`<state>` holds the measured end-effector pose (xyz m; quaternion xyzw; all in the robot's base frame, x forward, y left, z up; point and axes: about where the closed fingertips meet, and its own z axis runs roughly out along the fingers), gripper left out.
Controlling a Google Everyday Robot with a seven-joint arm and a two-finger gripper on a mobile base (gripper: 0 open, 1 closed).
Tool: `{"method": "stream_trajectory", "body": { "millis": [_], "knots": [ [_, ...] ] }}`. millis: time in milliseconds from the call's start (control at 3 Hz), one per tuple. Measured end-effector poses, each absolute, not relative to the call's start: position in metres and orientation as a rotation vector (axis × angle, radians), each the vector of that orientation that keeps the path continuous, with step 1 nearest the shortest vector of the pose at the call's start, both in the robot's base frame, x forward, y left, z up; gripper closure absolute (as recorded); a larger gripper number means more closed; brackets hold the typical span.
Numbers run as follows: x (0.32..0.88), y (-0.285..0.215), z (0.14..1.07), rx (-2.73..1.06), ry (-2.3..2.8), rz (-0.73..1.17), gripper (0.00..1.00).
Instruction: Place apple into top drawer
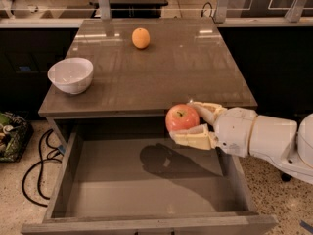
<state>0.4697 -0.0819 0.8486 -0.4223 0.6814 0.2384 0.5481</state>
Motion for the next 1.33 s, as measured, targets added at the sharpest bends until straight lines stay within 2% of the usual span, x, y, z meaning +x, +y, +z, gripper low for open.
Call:
{"method": "stream_trajectory", "body": {
  "millis": [333, 667, 1333],
  "knots": [
    [0.459, -0.076, 0.817, -1.040, 1.665, 0.580, 1.00],
    [0.464, -0.070, 0.757, -1.072, 1.712, 0.563, 1.00],
    [0.479, -0.050, 0.705, -1.065, 1.766, 0.605, 1.00]
  ]
}}
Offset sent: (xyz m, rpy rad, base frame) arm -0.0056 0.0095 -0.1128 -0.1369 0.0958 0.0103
